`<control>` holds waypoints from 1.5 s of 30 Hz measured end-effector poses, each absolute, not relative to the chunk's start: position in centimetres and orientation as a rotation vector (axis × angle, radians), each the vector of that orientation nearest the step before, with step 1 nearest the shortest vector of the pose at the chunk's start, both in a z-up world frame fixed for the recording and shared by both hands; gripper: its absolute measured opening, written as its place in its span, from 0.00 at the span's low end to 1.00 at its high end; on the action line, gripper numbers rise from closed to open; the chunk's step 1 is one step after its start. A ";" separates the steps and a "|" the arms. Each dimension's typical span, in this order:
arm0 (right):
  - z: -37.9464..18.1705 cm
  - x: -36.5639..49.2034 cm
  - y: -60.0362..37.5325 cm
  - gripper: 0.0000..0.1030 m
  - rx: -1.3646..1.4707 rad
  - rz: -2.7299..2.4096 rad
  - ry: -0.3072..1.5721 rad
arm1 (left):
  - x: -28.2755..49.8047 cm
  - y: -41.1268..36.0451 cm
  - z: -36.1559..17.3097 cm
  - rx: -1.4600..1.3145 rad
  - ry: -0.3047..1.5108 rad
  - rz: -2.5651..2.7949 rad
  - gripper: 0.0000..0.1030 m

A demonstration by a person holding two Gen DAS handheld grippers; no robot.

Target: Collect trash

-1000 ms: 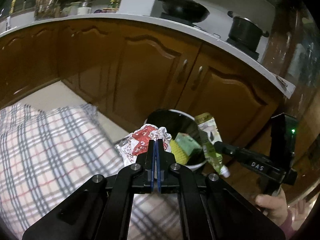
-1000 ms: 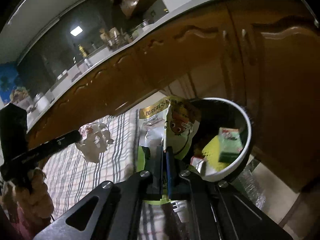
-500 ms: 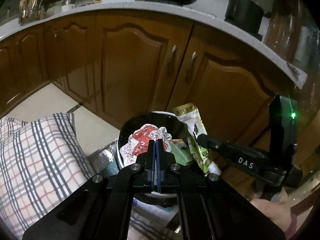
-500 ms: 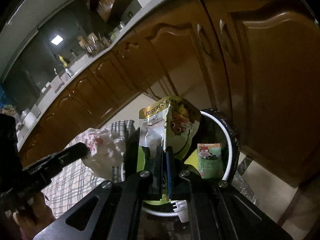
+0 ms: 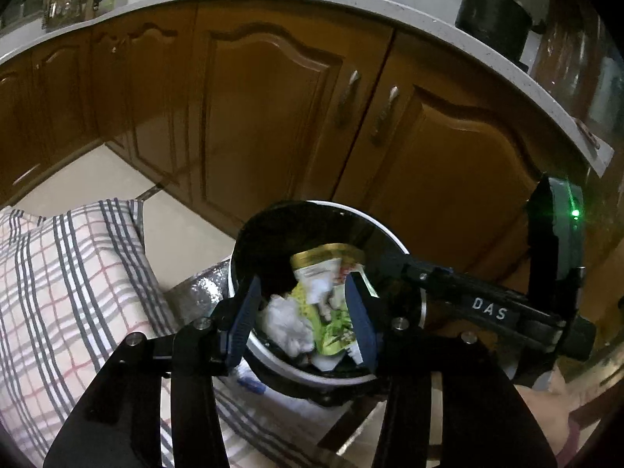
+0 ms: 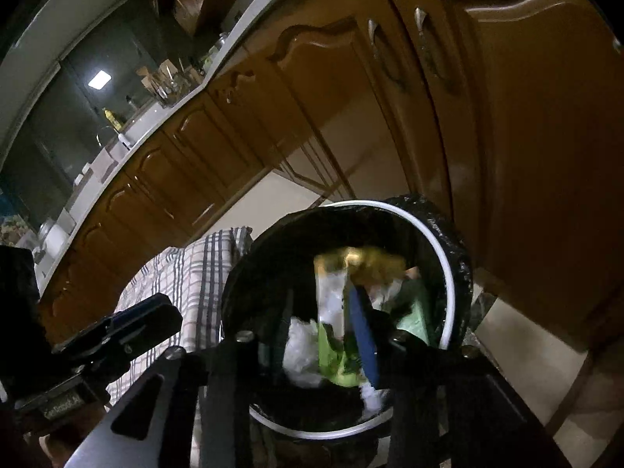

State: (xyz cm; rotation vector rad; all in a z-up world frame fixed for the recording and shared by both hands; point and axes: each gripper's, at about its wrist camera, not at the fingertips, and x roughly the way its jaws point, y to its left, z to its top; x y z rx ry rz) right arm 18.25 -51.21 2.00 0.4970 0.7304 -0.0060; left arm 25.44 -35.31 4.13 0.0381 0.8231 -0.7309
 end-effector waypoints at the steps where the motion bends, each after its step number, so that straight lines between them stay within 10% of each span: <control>1: 2.0 18.1 -51.2 0.35 0.497 -0.007 0.728 | 25.4 -35.2 4.0 0.038 0.824 -0.729 0.44; 28: 3.7 11.8 -44.0 0.93 0.523 0.122 0.553 | 20.5 -23.2 4.1 -0.073 0.740 -0.521 0.74; 45: 7.5 5.9 -36.1 1.00 0.369 0.127 0.355 | 12.2 -14.6 7.4 -0.037 0.480 -0.305 0.98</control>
